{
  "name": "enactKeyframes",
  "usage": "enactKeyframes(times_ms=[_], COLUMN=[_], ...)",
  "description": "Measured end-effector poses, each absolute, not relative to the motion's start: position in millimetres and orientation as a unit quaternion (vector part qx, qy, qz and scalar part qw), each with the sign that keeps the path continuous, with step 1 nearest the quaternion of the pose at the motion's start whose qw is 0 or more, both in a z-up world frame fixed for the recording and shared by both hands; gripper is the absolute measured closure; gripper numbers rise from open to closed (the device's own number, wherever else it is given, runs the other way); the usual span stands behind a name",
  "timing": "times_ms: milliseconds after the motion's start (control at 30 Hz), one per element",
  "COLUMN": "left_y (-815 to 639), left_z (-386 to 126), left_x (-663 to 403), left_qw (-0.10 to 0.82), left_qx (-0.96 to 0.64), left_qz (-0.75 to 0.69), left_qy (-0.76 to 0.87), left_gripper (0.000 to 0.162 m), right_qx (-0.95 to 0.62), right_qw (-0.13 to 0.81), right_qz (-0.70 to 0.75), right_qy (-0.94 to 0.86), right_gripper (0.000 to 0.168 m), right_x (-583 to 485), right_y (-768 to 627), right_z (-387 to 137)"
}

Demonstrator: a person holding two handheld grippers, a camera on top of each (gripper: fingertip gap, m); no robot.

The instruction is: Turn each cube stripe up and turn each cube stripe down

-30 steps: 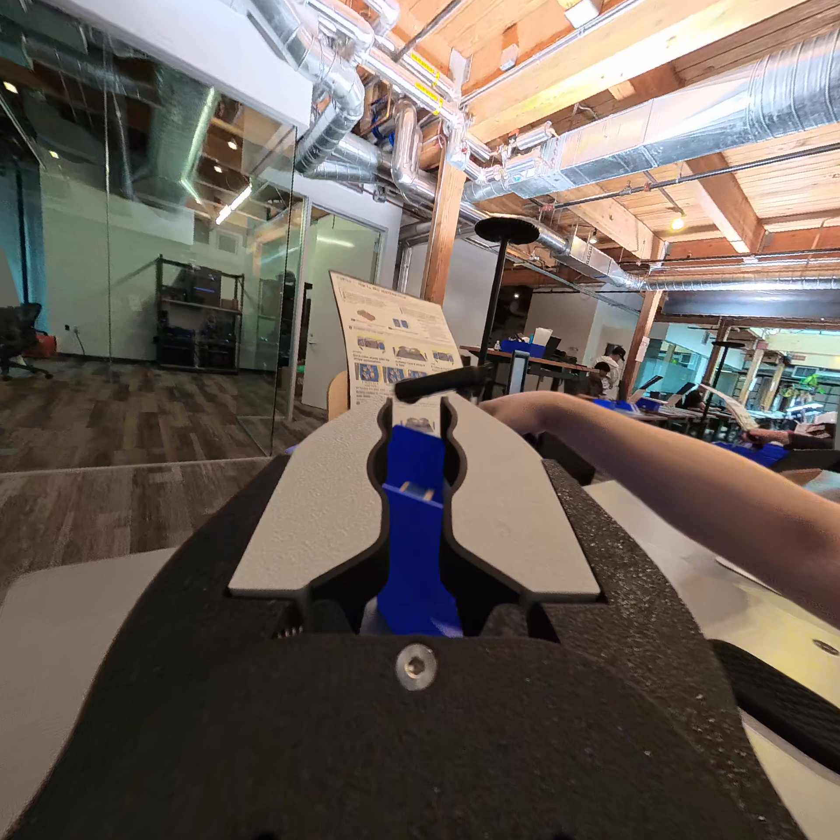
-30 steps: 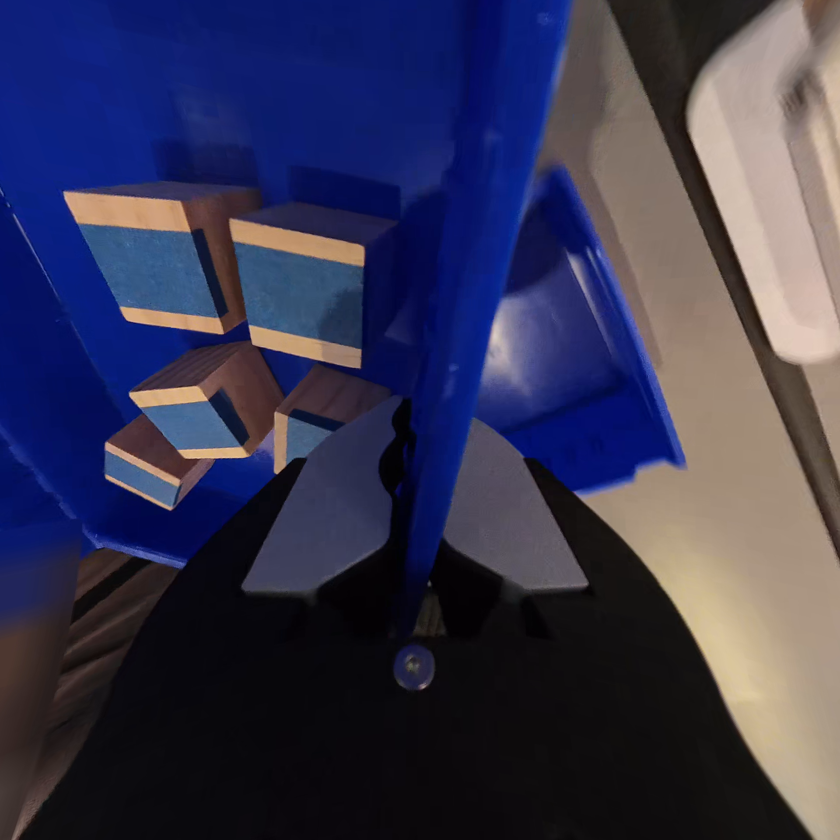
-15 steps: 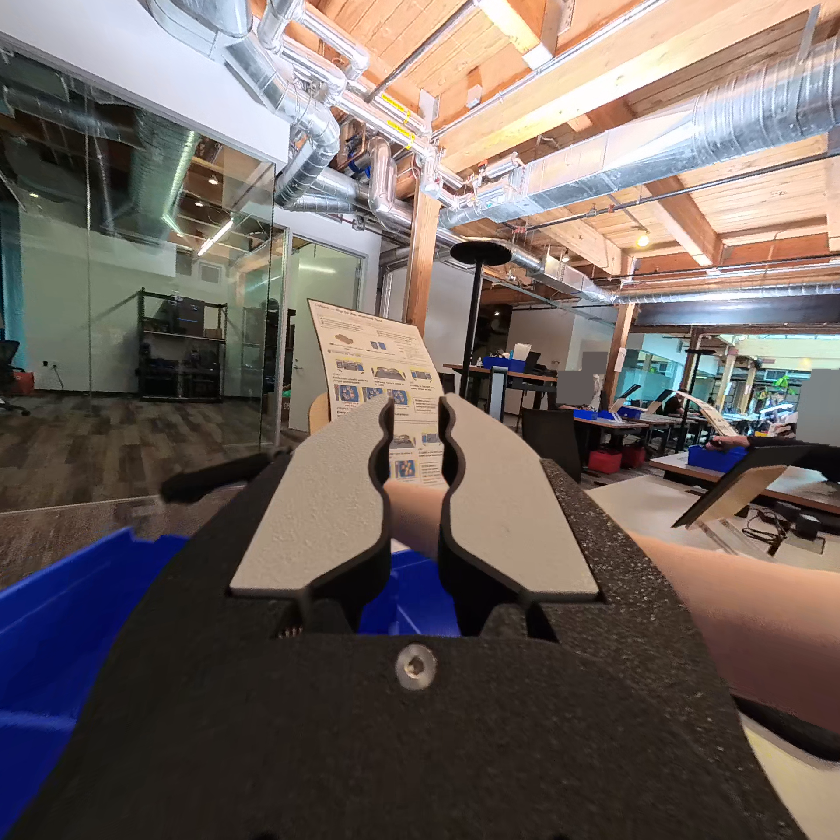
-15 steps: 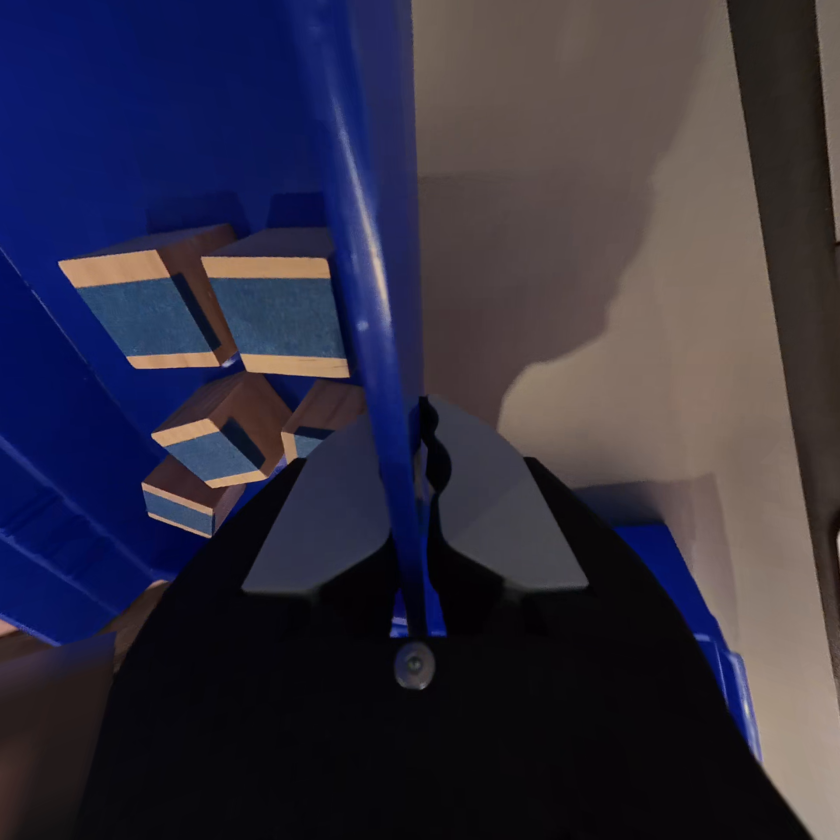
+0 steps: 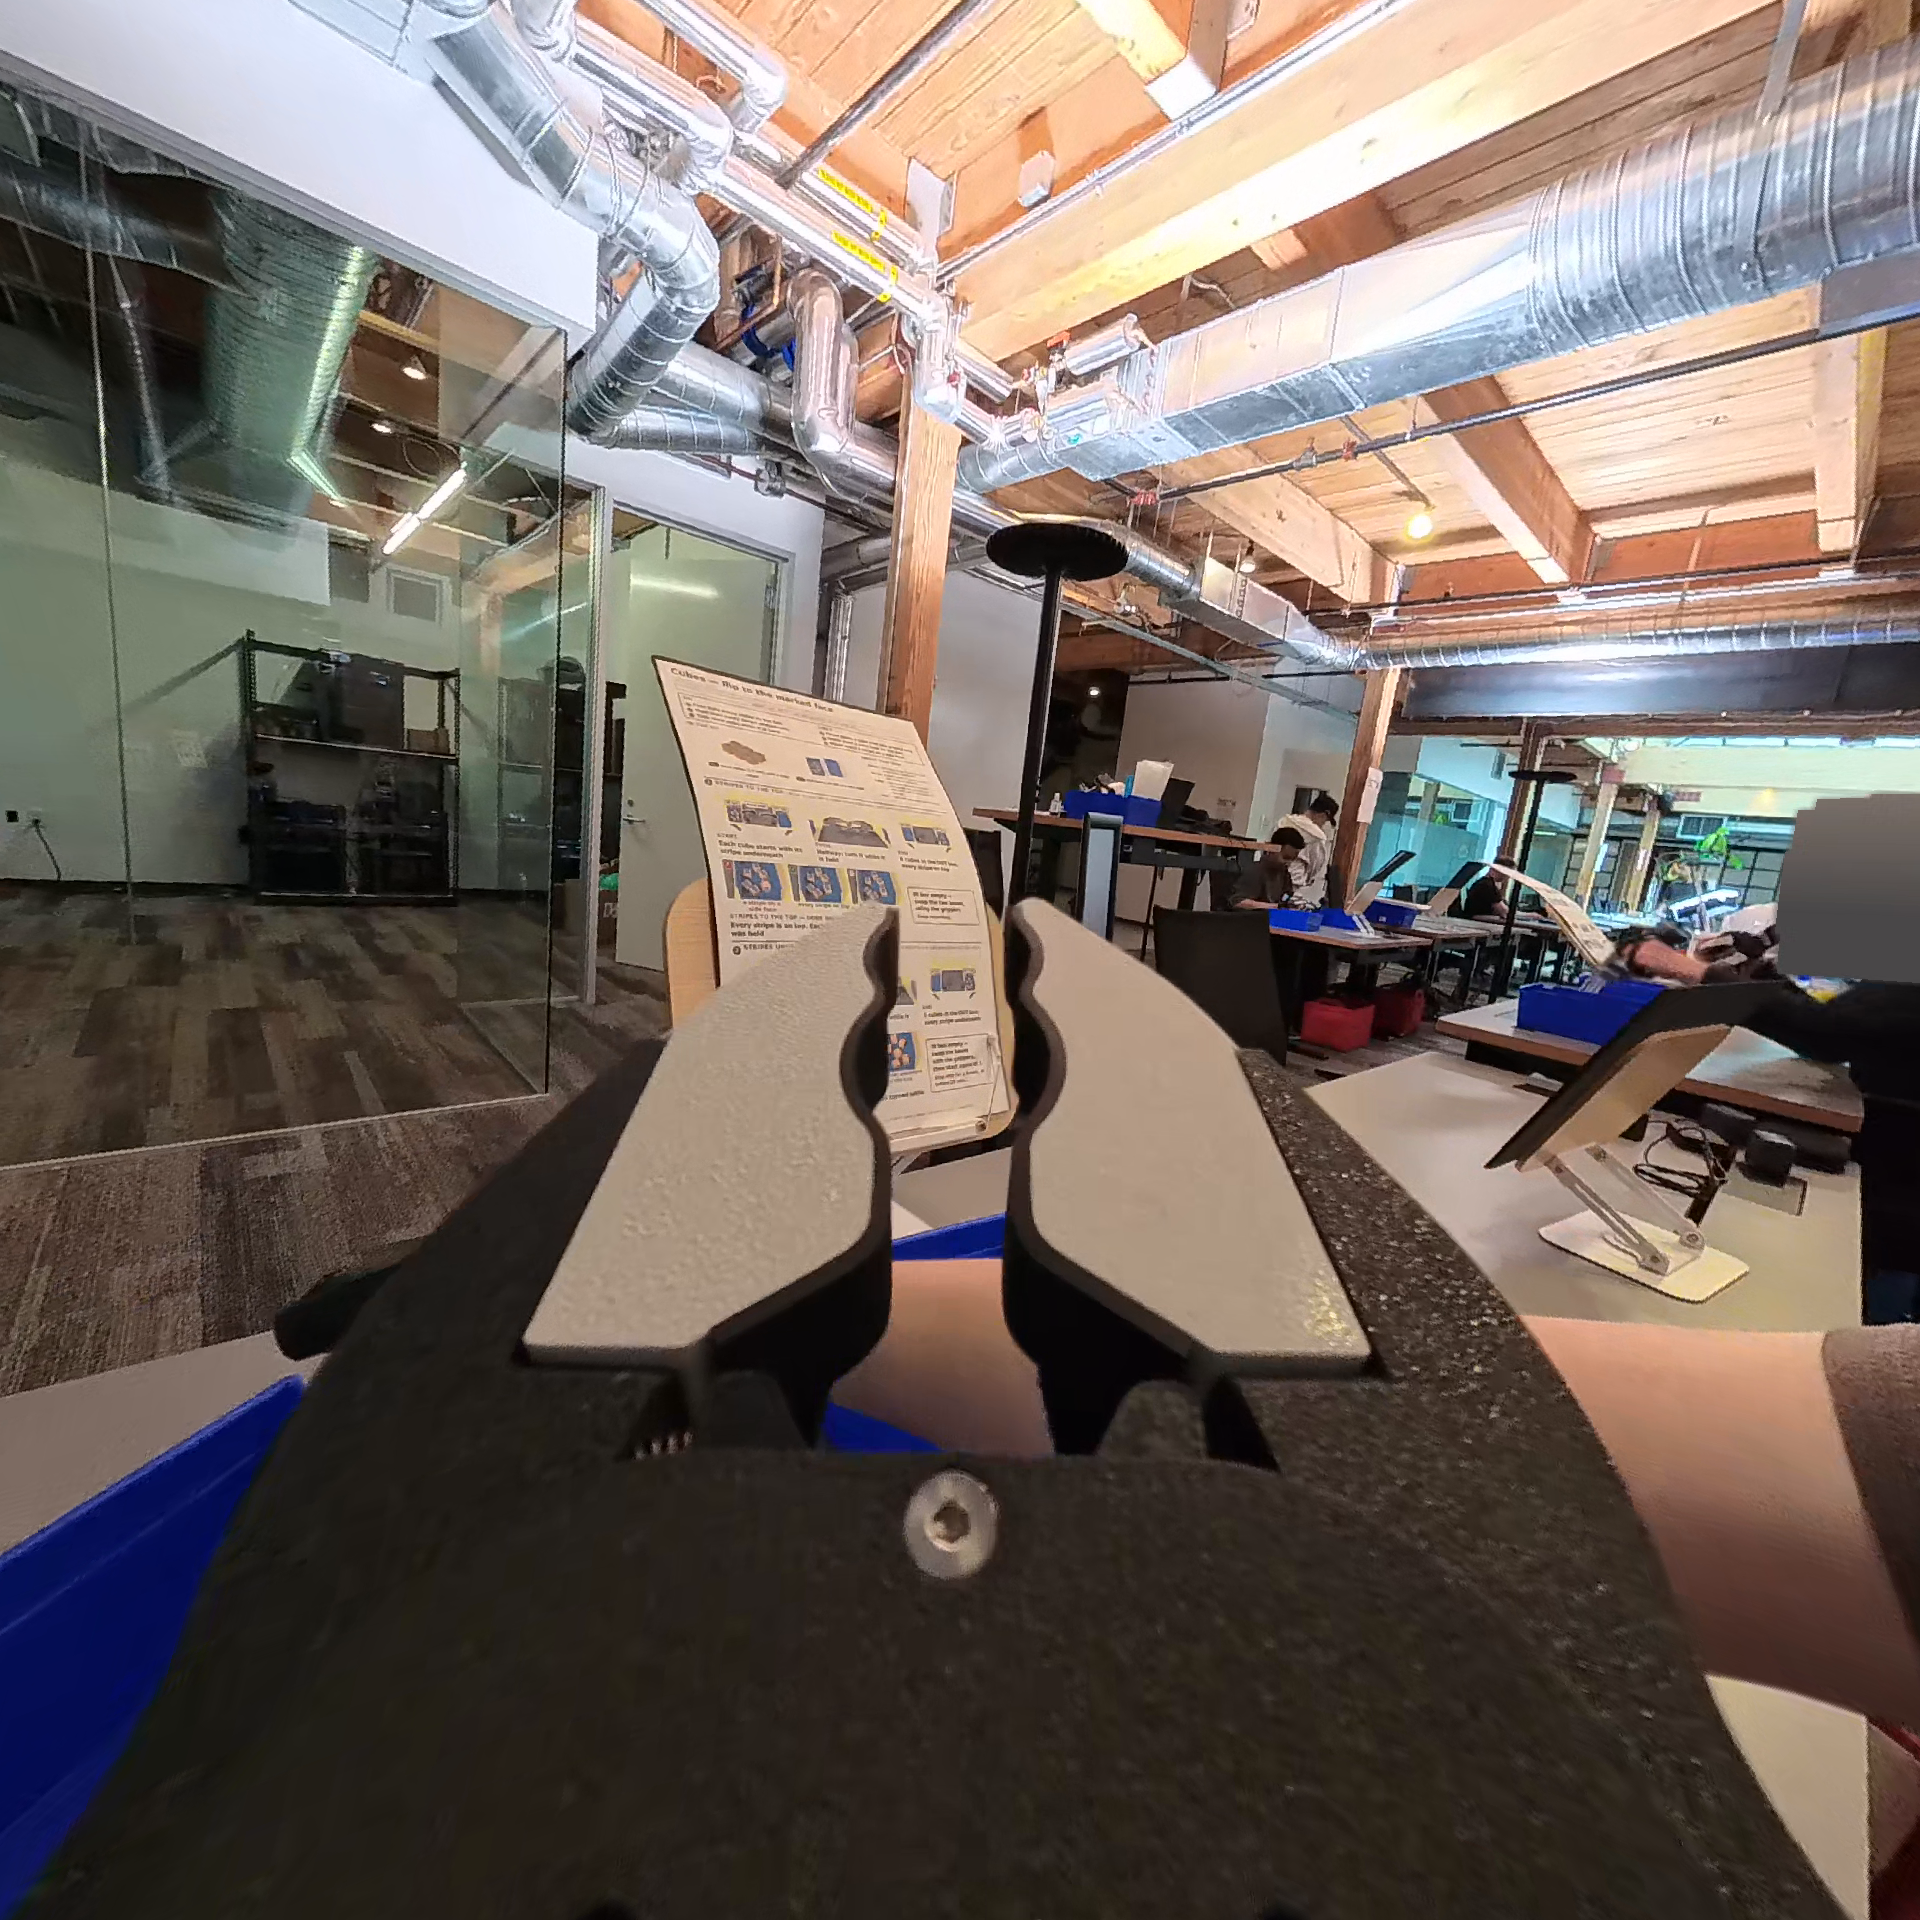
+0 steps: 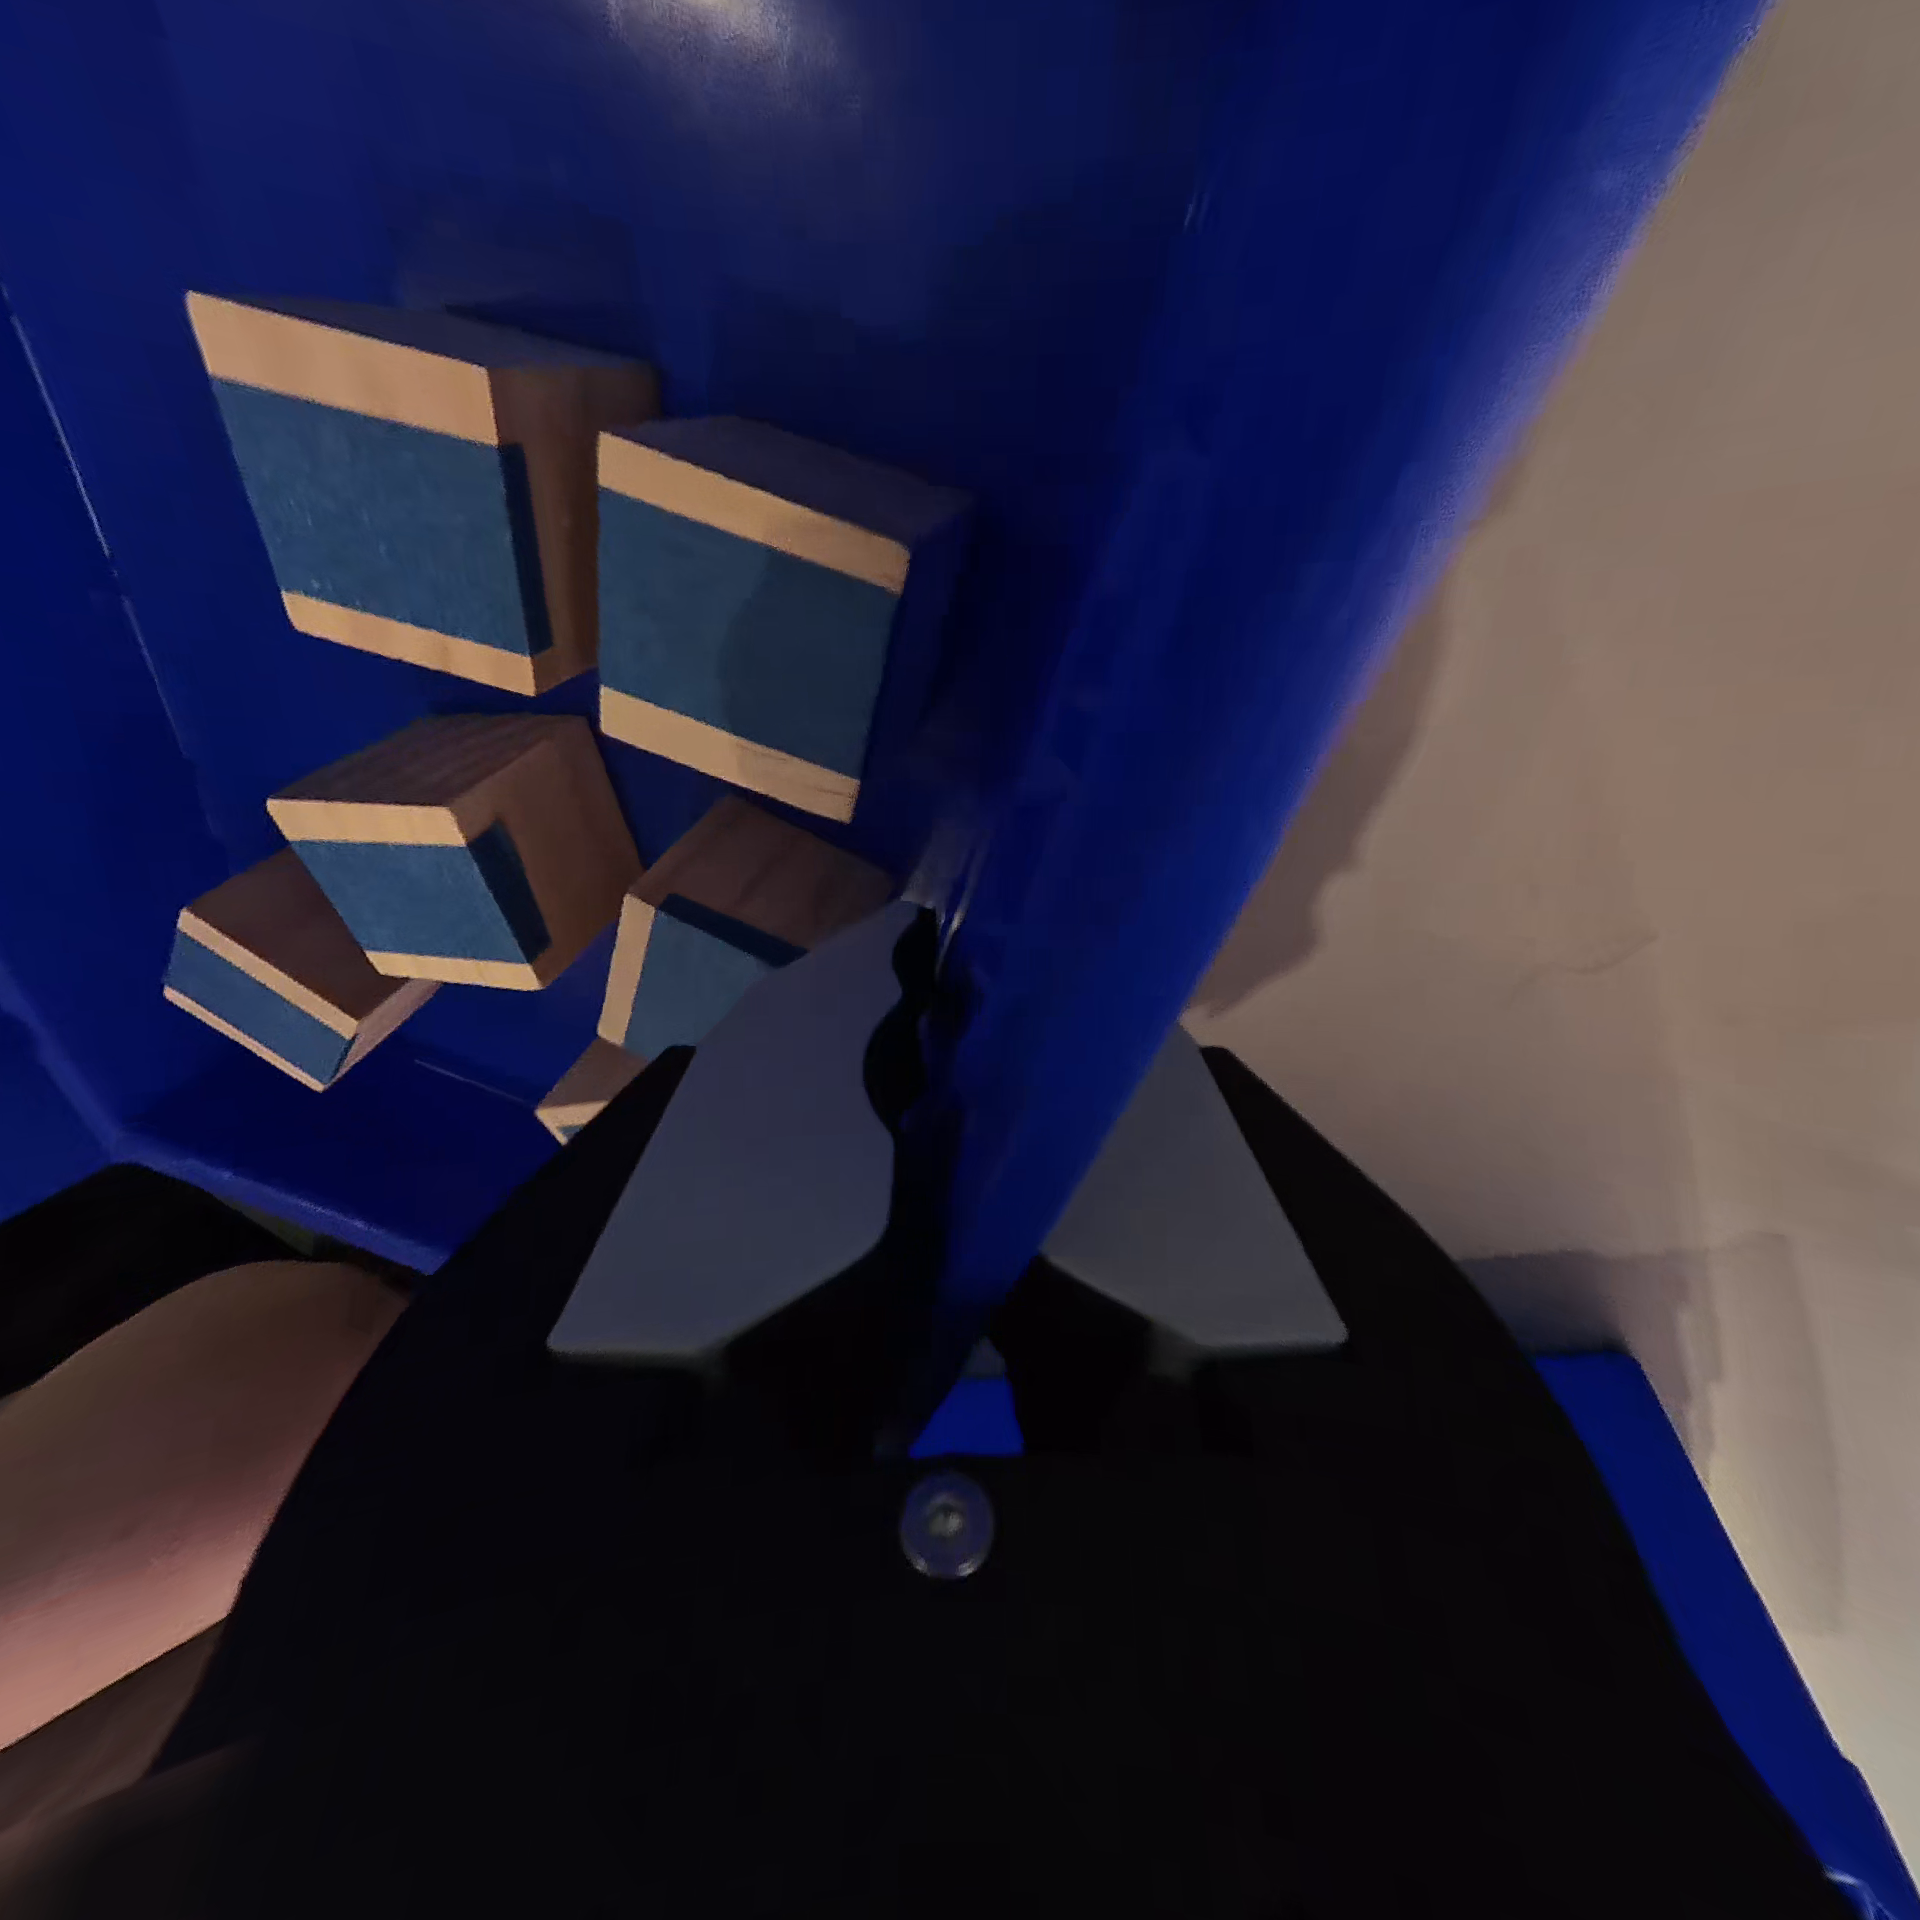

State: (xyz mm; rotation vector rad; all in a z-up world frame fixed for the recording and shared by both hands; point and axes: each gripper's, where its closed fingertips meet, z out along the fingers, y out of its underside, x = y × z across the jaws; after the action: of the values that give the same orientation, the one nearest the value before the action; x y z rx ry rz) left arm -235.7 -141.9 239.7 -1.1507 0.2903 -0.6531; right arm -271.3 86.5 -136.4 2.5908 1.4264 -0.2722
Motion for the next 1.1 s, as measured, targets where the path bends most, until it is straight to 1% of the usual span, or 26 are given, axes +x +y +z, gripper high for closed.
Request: enactKeyframes(times_ms=[167,300,400,500,533,567,700,767,833,867,900,967,1033,1100], left_y=[-142.8,-141.2,-139.6,-138.5,-138.4,-138.3,-135.7,-133.6,-132.2,-131.5,-130.7,-129.4,-128.9,-128.6], left_z=[240.0,239.3,238.8,238.3,238.1,237.9,231.9,228.6,228.3,228.6,228.7,228.7,228.0,226.8], left_x=[-232.1,-228.4,-225.4,-218.8,-215.3,-211.6,-198.6,-196.4,-196.5,-197.0,-197.5,-197.8,-195.3,-190.8], left_qw=[0.779,0.776,0.773,0.768,0.766,0.765,0.75,0.743,0.741,0.741,0.742,0.742,0.74,0.736], left_qx=[-0.532,-0.536,-0.54,-0.544,-0.546,-0.547,-0.566,-0.575,-0.575,-0.574,-0.574,-0.574,-0.576,-0.58], left_qz=[-0.302,-0.3,-0.298,-0.299,-0.298,-0.296,-0.286,-0.282,-0.286,-0.289,-0.29,-0.29,-0.288,-0.286], left_qy=[0.141,0.145,0.148,0.155,0.161,0.166,0.189,0.195,0.195,0.193,0.191,0.189,0.192,0.199], left_gripper=[0.143,0.143,0.143,0.143,0.144,0.143,0.142,0.141,0.14,0.14,0.141,0.141,0.141,0.14], right_qx=[0.876,0.877,0.879,0.87,0.869,0.866,0.833,0.818,0.827,0.837,0.85,0.879,0.914,0.944], right_qw=[0.072,0.071,0.046,-0.015,-0.036,-0.057,-0.162,-0.222,-0.246,-0.243,-0.237,-0.223,-0.205,-0.177], right_qz=[-0.091,-0.079,-0.086,-0.085,-0.08,-0.078,-0.108,-0.113,-0.064,-0.02,0.027,0.094,0.103,0.066], right_qy=[0.468,0.468,0.467,0.485,0.486,0.491,0.518,0.519,0.501,0.489,0.47,0.41,0.336,0.27], right_gripper=[0.162,0.158,0.154,0.152,0.147,0.138,0.125,0.126,0.126,0.122,0.115,0.105,0.103,0.102], right_x=[-270.9,-268.9,-271.3,-272.3,-270.7,-269.1,-251.2,-218.7,-157.8,-118.7,-77.6,0.0,62.5,102.5], right_y=[88.2,85.5,91.5,104.1,108.5,111.6,109.5,107.8,105.8,104.9,105.2,106.1,102.5,92.2], right_z=[-138.6,-137.6,-126.4,-100.3,-89.7,-78.0,-13.0,19.3,29.6,26.2,20.7,8.8,-4.5,-22.7])
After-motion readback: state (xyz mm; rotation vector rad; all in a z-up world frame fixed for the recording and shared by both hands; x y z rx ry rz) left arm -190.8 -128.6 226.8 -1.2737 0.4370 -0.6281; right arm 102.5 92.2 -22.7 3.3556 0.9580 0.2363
